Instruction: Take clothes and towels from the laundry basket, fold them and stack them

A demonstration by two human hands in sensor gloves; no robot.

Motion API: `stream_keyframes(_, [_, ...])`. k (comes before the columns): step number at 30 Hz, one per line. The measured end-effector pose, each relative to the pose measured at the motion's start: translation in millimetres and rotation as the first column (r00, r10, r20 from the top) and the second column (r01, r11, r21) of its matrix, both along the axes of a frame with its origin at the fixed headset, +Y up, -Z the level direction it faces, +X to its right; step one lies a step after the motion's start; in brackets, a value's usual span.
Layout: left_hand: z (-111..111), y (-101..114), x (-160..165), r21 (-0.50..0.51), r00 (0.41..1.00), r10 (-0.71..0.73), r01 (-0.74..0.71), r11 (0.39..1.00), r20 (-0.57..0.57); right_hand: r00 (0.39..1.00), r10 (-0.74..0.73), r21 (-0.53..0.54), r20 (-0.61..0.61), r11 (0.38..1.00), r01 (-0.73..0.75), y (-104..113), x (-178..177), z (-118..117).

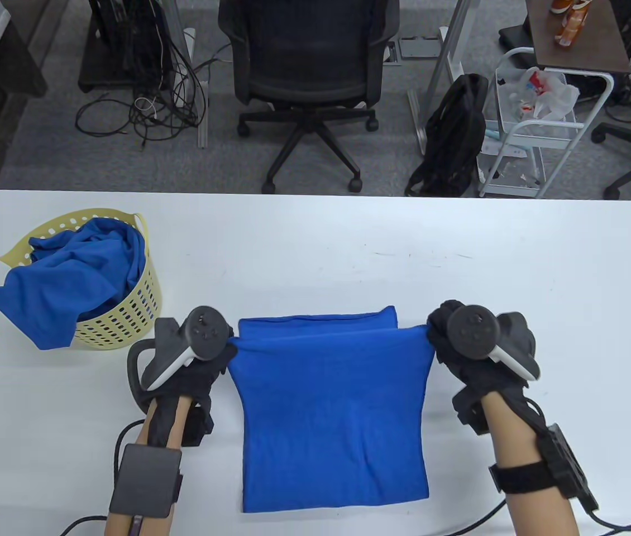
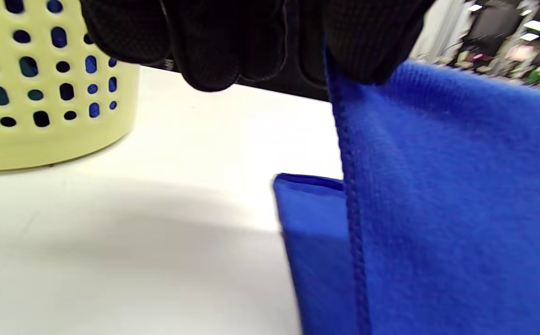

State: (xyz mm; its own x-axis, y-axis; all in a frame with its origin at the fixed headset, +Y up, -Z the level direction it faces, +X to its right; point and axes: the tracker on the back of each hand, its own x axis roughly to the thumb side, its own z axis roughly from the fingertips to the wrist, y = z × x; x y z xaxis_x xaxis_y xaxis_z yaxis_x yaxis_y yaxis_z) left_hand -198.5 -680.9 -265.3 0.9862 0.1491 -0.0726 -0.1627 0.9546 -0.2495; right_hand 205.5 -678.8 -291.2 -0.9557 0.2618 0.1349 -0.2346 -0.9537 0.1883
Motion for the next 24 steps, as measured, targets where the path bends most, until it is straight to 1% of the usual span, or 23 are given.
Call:
stream_keyframes(1, [-13,-8,0,0.000,1.000,-0.020,0.020,1.000,-0.018,0.999,0.018,-0.027,0.033,0.999,-0.017,-11,-5,-13])
stream_keyframes(2, [-25,-18,0,-0.003,0.999,-0.031,0.031,1.000,-0.026,0.999,0.029,-0.051,0.038,0.998,-0.027,-24,-8,-25])
stream_keyframes(4, [-42,-34,-1,-0.023,0.998,-0.051,0.050,0.998,-0.040,0.997,0.039,-0.074,0.067,0.997,-0.034,-41,-11,-40])
stream_keyframes(6, [-55,-49,-2,-0.048,0.996,-0.071,0.069,0.996,-0.054,0.996,0.024,-0.081,0.083,0.997,-0.017,-54,-12,-50])
stream_keyframes(9, [-66,-69,-5,-0.067,0.995,-0.068,0.063,0.996,-0.069,0.995,0.002,-0.058,0.102,0.998,0.004,-69,-12,-60])
stream_keyframes(12, [-73,-81,-8,-0.095,0.996,-0.057,0.049,0.994,-0.075,0.994,0.012,-0.093,0.106,0.996,-0.003,-78,-12,-66])
stream_keyframes(14, [-76,-87,-9,-0.095,0.995,-0.057,0.049,0.994,-0.077,0.994,0.023,-0.097,0.107,0.995,-0.012,-84,-13,-68])
stream_keyframes(16, [-77,-89,-8,-0.090,0.994,-0.076,0.070,0.994,-0.074,0.993,0.038,-0.071,0.108,0.997,-0.031,-87,-14,-70])
stream_keyframes(19, [-78,-90,-5,-0.079,0.989,-0.134,0.128,0.989,-0.070,0.991,0.087,-0.058,0.102,0.995,-0.081,-90,-18,-70])
stream_keyframes(21, [-77,-89,-5,-0.070,0.988,-0.137,0.132,0.989,-0.076,0.988,0.125,-0.060,0.091,0.991,-0.120,-90,-19,-68])
stream_keyframes(24, [-68,-82,-4,-0.037,0.991,-0.126,0.125,0.991,-0.044,0.989,0.118,-0.064,0.087,0.992,-0.112,-82,-16,-61])
